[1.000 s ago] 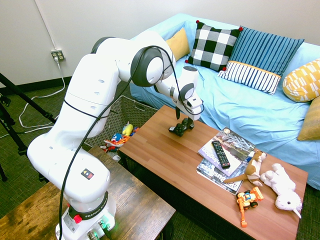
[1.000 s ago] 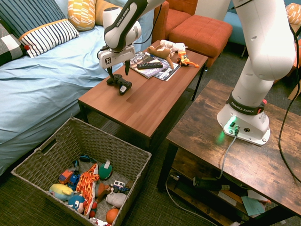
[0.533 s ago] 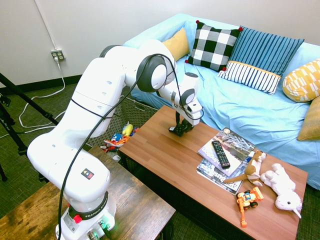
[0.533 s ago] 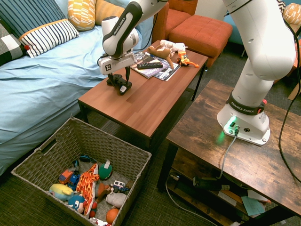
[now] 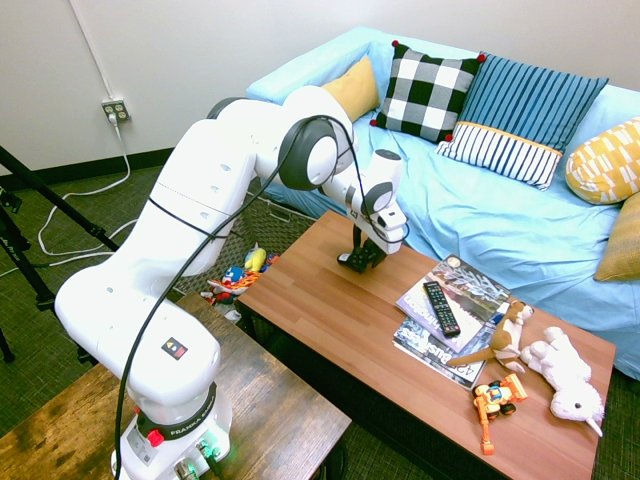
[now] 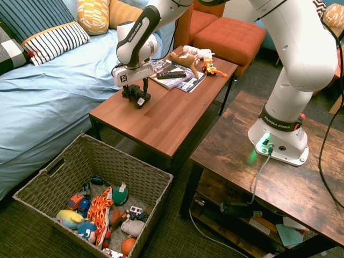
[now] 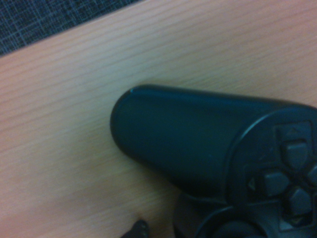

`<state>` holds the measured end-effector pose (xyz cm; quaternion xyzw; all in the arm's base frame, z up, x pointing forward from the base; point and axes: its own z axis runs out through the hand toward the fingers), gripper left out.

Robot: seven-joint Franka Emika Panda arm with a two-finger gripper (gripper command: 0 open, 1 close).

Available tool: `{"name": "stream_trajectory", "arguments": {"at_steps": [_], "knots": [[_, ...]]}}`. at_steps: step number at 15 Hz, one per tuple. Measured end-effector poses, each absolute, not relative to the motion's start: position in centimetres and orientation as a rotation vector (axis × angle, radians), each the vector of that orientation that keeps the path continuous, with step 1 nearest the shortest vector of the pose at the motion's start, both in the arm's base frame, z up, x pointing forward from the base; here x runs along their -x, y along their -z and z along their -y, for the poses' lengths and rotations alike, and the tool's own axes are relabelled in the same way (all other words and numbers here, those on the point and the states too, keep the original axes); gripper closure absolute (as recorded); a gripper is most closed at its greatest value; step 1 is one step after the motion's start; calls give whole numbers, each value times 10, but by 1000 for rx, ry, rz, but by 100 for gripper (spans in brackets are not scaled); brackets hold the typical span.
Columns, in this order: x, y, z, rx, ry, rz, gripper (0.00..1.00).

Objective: Put the gamepad in the basket

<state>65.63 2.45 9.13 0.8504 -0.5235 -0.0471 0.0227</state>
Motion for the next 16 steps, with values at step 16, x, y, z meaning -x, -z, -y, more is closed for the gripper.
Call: {"name": "stream_trajectory", "arguments": {"at_steps": [16], "knots": [[-668, -113, 0, -2780, 208, 1596, 100]]}}
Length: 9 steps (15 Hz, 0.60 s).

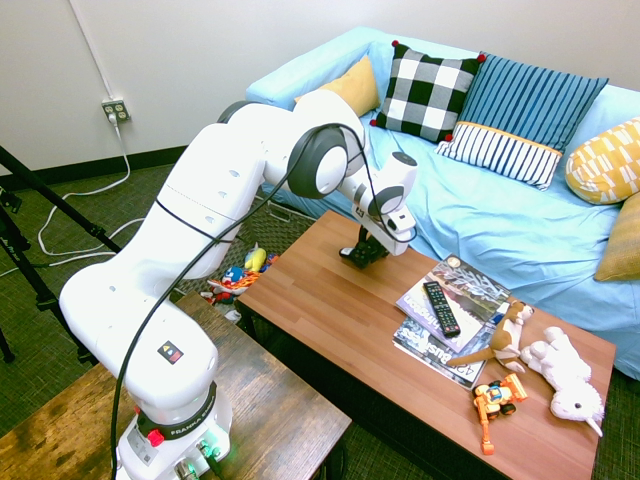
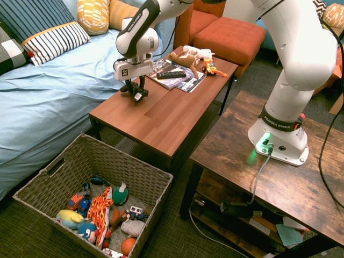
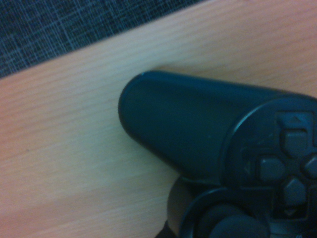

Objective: Put the gamepad in the basket

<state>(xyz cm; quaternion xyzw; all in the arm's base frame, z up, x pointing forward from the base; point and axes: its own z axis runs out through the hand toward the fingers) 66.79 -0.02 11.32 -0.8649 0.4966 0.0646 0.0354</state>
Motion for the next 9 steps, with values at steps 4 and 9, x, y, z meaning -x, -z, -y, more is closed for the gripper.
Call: {"name": "stream_trajectory", "arguments": {"at_steps": [4, 9], "knots": [[-661, -173, -21, 2668, -104, -1459, 100], [-630, -257, -158, 2834, 89, -1250, 100]]}}
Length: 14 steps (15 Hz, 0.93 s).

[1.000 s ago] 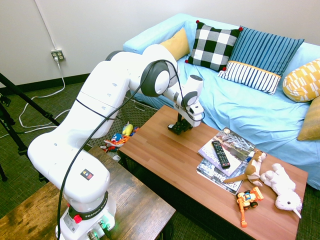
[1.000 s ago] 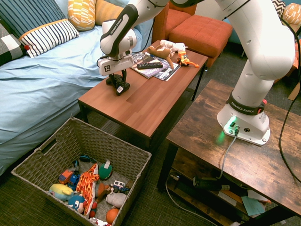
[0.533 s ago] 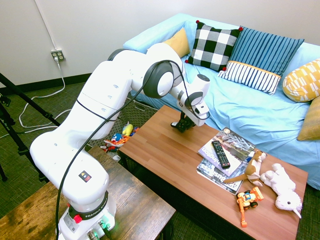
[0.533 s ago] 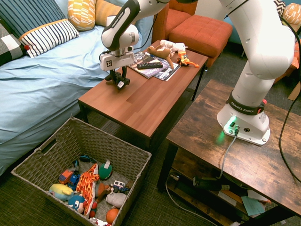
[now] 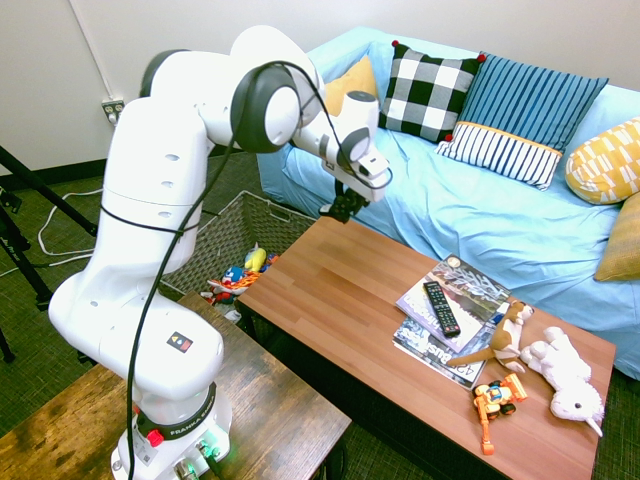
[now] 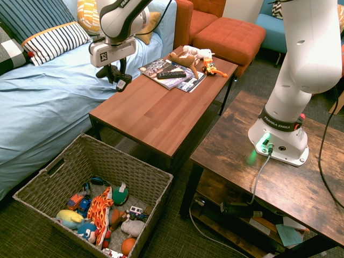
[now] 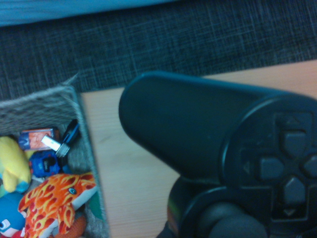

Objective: Put the gamepad in the basket

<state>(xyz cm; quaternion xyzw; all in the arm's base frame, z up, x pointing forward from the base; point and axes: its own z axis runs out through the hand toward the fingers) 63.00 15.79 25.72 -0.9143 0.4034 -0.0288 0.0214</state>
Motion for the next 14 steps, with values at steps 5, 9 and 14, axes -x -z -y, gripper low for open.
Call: {"name": "stream_trajectory", "arguments": {"at_steps": [5, 9, 14], "knots": [[-572, -265, -310, 3004, 180, -1023, 100], [-551, -237, -371, 3077, 151, -917, 100], [-542, -186, -410, 3086, 115, -850, 100]]}}
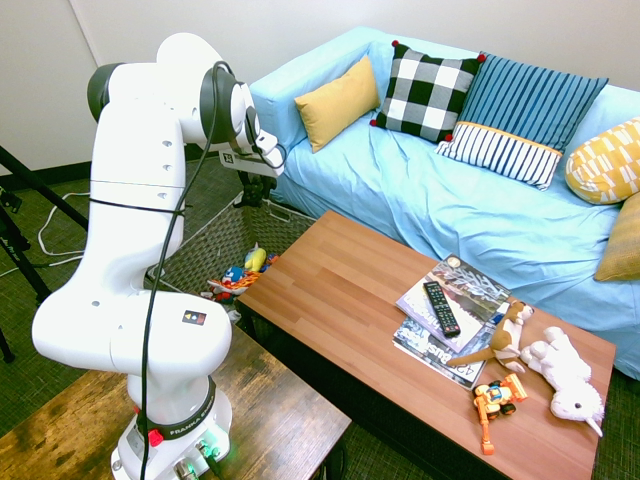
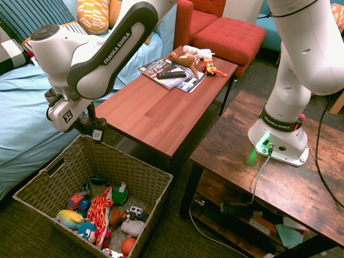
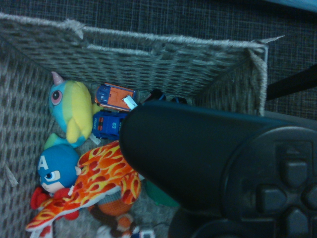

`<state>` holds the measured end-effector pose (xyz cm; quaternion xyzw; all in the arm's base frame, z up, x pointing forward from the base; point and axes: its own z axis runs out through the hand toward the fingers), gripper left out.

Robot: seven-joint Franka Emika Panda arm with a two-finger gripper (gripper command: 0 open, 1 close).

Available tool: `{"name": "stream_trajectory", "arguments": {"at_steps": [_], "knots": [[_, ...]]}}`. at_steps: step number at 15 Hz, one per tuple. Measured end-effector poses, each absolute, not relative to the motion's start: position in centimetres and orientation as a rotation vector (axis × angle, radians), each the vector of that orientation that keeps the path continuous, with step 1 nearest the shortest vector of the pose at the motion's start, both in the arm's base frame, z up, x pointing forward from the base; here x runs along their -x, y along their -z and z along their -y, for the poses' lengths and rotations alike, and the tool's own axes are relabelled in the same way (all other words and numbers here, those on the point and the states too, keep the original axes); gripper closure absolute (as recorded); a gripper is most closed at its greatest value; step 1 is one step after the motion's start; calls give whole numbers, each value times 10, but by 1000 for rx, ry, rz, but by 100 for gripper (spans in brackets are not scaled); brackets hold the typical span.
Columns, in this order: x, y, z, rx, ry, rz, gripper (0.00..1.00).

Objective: Put the gamepad in the basket

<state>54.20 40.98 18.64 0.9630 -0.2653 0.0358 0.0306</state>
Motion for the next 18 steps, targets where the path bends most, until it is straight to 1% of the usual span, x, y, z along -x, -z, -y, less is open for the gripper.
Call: {"name": "stream_trajectory", "arguments": {"at_steps": [5, 9, 10, 14, 18], "knots": [[-523, -87, -447, -2993, -5, 835, 100], [-529, -36, -454, -2992, 48, 884, 100], [-530, -27, -455, -2993, 56, 890, 0], [-536, -7, -459, -2999, 81, 896, 0], [-539, -4, -461, -2996, 90, 896, 0]]}}
